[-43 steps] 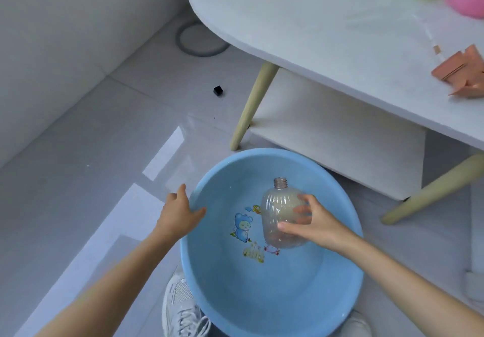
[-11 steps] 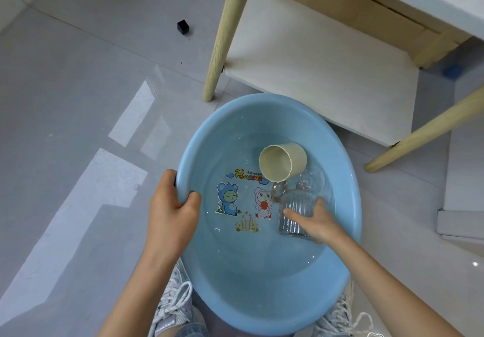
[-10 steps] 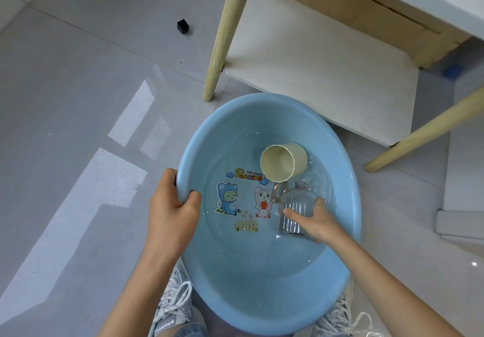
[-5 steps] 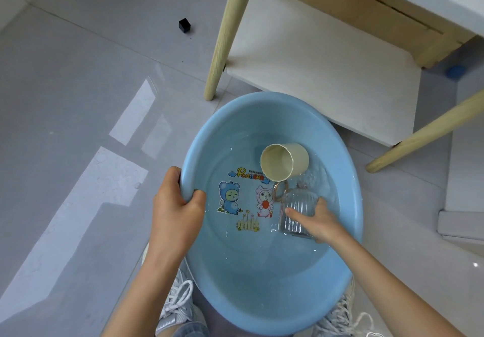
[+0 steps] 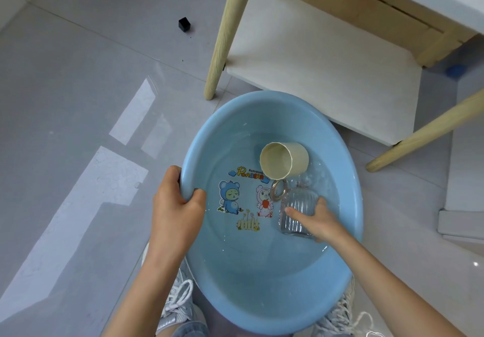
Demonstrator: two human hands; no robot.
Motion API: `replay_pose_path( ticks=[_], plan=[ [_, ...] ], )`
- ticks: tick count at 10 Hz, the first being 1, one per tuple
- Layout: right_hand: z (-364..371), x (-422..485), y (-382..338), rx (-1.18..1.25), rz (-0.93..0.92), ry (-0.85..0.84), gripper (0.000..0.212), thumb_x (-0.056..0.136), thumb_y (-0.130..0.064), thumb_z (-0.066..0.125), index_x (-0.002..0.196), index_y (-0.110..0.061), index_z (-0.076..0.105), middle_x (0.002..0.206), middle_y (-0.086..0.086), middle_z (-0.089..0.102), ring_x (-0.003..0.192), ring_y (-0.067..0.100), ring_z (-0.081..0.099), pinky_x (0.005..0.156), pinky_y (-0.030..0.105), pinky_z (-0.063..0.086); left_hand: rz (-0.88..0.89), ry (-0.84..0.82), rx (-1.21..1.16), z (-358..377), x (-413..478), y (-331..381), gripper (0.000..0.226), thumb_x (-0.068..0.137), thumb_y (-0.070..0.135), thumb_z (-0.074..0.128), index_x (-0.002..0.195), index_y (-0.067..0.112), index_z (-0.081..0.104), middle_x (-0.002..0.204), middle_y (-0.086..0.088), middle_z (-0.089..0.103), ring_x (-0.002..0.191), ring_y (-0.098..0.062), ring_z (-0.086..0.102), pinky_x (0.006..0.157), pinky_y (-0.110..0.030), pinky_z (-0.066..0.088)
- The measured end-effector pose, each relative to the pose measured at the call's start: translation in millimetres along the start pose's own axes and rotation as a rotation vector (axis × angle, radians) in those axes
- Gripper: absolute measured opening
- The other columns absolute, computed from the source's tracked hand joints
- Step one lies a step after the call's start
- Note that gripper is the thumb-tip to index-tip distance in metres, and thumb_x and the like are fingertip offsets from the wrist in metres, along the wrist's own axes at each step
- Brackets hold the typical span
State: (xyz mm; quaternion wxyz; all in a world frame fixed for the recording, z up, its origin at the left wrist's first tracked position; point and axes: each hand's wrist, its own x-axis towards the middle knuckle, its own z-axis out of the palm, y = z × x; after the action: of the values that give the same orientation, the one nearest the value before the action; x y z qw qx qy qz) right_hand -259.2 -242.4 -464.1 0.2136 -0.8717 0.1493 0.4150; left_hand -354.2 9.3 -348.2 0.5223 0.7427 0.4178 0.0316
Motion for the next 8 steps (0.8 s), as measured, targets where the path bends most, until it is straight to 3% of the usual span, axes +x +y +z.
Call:
replay_pose_path(
  ticks=[1,3,8],
  plan=[
    [0.1,0.8,1.0,0.025,0.006,-0.005,0.108,0.073,-0.063,0.069,0.149,-0.012,0.011,0.145,0.010,0.042,0.126,0.030,0.048,0.094,0.046,0.051,-0.002,0.002,-0.001,0.1,-0.1,0.3,0.011,0.082,-0.005,0.049,0.079,0.001,0.040,0.061,-0.002,0.037,0.043,-0.008,0.029,0.036,-0.012,0.026],
    [0.0,0.5,0.4,0.051,0.006,-0.010,0.111,0.074,-0.062,0.069,0.151,-0.012,0.007,0.150,0.009,0.036,0.131,0.030,0.043,0.097,0.047,0.049,-0.003,0.004,-0.009,0.2,0.1,0.2,0.012,0.081,-0.005,0.049,0.078,0.002,0.040,0.061,-0.002,0.036,0.043,-0.008,0.029,0.036,-0.013,0.026],
    [-0.4,-0.4,-1.6,0.039,0.003,-0.014,0.104,0.074,-0.062,0.069,0.146,-0.011,0.015,0.143,0.010,0.043,0.125,0.030,0.048,0.096,0.048,0.050,-0.003,0.012,-0.001,0.3,0.6,0.1,0.009,0.081,-0.005,0.049,0.080,0.000,0.041,0.062,-0.003,0.038,0.045,-0.008,0.028,0.037,-0.013,0.026]
  ],
)
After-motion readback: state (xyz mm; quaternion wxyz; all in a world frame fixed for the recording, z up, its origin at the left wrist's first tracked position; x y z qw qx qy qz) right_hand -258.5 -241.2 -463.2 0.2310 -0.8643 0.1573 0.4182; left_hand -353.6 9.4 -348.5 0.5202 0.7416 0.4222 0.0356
